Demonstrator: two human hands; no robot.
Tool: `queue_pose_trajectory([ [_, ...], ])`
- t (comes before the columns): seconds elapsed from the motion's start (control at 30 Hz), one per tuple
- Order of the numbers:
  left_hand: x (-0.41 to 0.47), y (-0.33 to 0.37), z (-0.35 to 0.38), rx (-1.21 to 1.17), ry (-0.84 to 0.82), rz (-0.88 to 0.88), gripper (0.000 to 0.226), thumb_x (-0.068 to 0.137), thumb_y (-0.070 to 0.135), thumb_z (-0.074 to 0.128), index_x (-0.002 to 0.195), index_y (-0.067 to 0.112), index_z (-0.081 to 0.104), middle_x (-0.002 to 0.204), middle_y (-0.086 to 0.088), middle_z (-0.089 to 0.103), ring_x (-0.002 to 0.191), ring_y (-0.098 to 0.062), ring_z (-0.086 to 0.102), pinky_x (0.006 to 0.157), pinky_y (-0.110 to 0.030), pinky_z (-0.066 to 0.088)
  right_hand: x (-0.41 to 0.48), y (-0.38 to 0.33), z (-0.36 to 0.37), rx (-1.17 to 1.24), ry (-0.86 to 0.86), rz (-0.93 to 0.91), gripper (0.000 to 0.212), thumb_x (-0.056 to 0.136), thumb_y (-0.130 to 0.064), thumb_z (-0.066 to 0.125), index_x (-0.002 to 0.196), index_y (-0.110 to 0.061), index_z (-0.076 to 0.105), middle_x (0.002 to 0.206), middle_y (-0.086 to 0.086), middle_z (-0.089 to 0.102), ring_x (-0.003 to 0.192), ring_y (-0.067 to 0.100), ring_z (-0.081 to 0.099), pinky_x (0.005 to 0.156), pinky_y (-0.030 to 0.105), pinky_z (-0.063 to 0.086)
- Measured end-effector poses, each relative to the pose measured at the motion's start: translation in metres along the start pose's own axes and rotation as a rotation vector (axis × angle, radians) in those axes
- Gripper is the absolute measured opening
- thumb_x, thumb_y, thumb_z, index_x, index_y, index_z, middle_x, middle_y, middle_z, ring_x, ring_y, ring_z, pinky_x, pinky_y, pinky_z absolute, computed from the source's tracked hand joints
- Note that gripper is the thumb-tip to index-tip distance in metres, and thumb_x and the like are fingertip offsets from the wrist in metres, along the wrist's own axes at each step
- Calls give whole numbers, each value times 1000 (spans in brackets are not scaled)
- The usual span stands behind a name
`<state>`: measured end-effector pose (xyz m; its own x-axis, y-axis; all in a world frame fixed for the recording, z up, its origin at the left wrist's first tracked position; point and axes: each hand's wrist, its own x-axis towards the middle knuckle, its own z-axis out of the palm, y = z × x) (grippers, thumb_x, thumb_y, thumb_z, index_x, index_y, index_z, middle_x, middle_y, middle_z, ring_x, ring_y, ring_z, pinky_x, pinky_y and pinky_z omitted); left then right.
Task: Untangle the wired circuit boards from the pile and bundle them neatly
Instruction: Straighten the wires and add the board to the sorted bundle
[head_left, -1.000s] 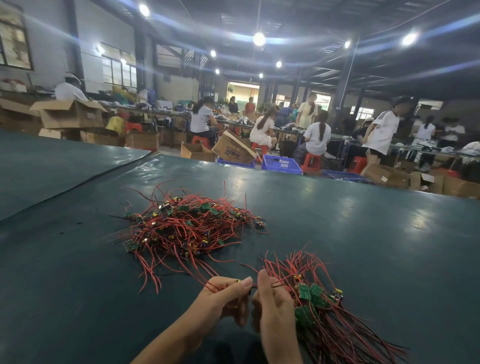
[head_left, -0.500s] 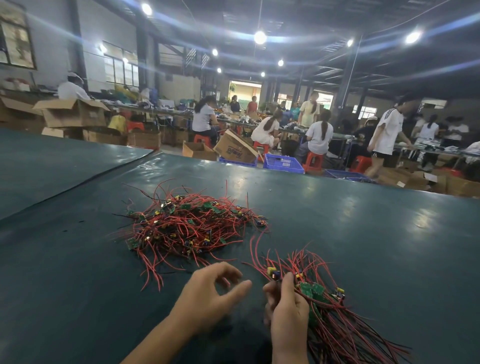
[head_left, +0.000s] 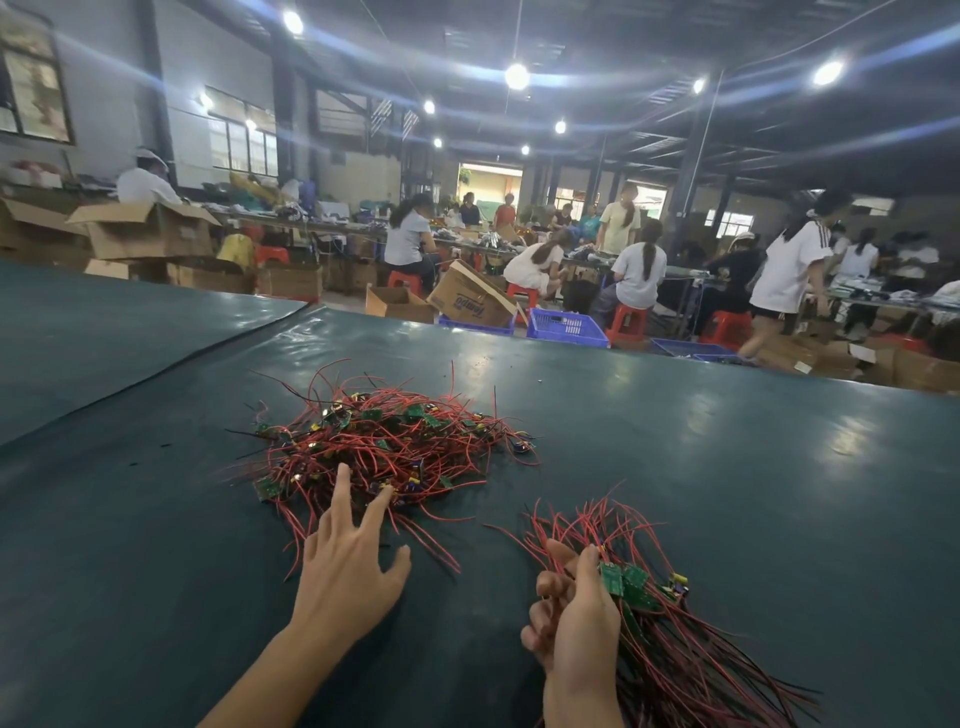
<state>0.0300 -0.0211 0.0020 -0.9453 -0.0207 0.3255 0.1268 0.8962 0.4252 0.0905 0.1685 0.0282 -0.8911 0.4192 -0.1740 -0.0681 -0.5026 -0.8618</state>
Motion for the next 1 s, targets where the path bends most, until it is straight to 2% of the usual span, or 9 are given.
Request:
queue_pose_trajectory([
  [0.1,1,-3,5,47,-127,5,68,91,53,44,151,34,17,159,-4,-20,140,-22,29,112,-40,24,0,0,0,-14,-13,8,41,101,-43,37,100,-10,63,49,-3,49,32,9,31,34,19,27],
  [0.27,2,-4,10,184,-173,9,60,97,52,30,151,29,20,160,5,15,146,-14,17,116,-38,13,1,1,0,-21,-21,6,42,101,-43,38,99,-10,63,49,-3,50,32,8,31,33,19,26],
  [0.4,5,-7,6,111,-128,50,47,99,38,35,145,26,34,150,9,35,138,-11,32,113,-35,21,2,1,0,-25,-21,8,42,101,-43,38,99,-10,63,49,-3,50,32,9,31,34,19,25],
  [0.5,11,-14,1,-65,-77,92,36,97,19,45,132,22,49,133,5,54,120,-14,50,104,-30,36,2,2,0,-28,-23,14,42,101,-43,38,98,-10,63,49,-3,50,32,9,31,35,19,25],
  [0.63,21,-28,-5,-81,5,17,38,93,8,48,130,11,58,135,-4,55,123,-23,50,102,-31,40,3,4,-1,-28,-16,29,43,101,-43,39,97,-9,65,49,-2,49,31,9,31,36,16,25],
  [0.83,26,-34,-7,-105,9,32,30,89,3,51,112,10,69,116,-1,62,106,-19,55,91,-27,45,4,3,-3,-42,-13,26,44,101,-44,39,97,-9,66,50,-2,50,32,9,33,36,17,26],
  [1.0,24,-29,-12,-184,36,45,9,87,20,63,86,16,72,85,7,62,79,-10,58,73,-24,49,1,4,0,-61,-35,20,47,100,-46,39,96,-8,67,52,-1,49,32,9,32,36,18,25],
])
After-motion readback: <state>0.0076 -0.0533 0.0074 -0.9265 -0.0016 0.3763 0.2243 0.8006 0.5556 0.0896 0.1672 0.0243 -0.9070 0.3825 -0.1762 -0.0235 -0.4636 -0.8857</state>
